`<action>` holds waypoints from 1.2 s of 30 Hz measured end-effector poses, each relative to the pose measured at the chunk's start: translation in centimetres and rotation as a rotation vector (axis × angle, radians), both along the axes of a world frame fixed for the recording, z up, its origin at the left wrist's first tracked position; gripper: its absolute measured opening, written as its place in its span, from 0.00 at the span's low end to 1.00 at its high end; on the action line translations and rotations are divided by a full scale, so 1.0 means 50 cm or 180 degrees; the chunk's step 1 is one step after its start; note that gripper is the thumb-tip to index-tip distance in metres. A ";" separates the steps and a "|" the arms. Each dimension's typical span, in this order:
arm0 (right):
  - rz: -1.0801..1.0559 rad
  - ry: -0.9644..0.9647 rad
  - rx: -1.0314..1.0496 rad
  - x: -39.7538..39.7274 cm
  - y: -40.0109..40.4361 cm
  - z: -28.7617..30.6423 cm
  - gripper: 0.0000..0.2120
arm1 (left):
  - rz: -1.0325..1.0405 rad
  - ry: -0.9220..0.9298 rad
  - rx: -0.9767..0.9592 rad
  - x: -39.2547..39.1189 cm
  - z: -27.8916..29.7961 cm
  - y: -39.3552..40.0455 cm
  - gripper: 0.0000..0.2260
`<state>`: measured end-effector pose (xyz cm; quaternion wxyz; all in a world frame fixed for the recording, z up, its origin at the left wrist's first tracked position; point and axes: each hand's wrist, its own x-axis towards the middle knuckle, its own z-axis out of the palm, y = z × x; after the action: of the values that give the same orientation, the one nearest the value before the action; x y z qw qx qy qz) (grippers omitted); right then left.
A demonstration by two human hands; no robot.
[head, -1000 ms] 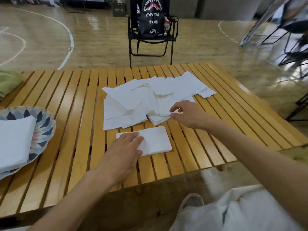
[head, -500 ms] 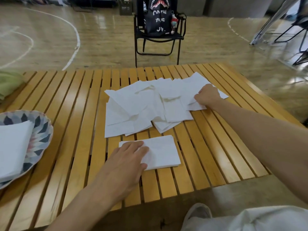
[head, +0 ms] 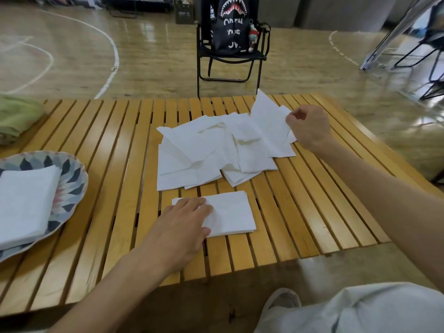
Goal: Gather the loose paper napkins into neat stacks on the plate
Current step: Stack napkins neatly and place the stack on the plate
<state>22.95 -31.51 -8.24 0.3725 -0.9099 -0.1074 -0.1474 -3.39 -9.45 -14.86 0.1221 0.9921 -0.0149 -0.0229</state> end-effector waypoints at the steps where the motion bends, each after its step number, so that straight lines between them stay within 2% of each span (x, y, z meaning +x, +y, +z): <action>1: 0.0135 0.0045 0.0179 -0.025 0.002 0.016 0.08 | -0.0007 0.0002 0.0008 -0.001 0.002 0.002 0.23; 7: 0.0724 0.0553 0.1081 -0.202 0.026 0.094 0.06 | 0.0034 0.0009 -0.0036 -0.017 0.011 0.017 0.23; 12: 0.1310 0.1299 0.1604 -0.302 0.051 0.107 0.08 | 0.0376 -0.0324 -0.0938 -0.023 0.025 0.034 0.26; 14: 0.1484 0.1660 0.1970 -0.317 0.057 0.104 0.05 | 0.0606 -0.0386 -0.1461 -0.023 0.032 0.045 0.23; 16: 0.1699 0.2093 0.2233 -0.321 0.058 0.092 0.05 | 0.0966 -0.0369 -0.2418 -0.017 0.044 0.054 0.12; 18: 0.1861 0.2481 0.2364 -0.322 0.057 0.072 0.08 | 0.1229 -0.0330 -0.3638 -0.015 0.060 0.058 0.13; 20: 0.1800 0.2769 0.2421 -0.320 0.059 0.049 0.10 | 0.1236 -0.0309 -0.4127 -0.017 0.067 0.061 0.12; 23: 0.1601 0.3043 0.2396 -0.311 0.068 0.019 0.14 | 0.1250 -0.0428 -0.4221 -0.020 0.062 0.064 0.06; 26: 0.1547 0.3059 0.1706 -0.308 0.076 -0.010 0.12 | 0.1615 -0.0431 -0.4157 -0.020 0.049 0.068 0.05; 28: 0.1441 0.2851 0.1057 -0.309 0.079 -0.028 0.11 | 0.1758 -0.0324 -0.3900 -0.022 0.039 0.071 0.04; 30: 0.1289 0.2672 0.0676 -0.311 0.083 -0.043 0.13 | 0.1731 -0.0230 -0.3539 -0.028 0.028 0.077 0.05; 36: 0.1158 0.2477 0.0320 -0.310 0.088 -0.064 0.16 | 0.1624 -0.0239 -0.2582 -0.037 0.018 0.081 0.05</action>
<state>7.46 -27.11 -11.42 0.4490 -0.8447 -0.1103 0.2698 -5.22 -5.40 -13.96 0.5004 0.8366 0.2170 0.0512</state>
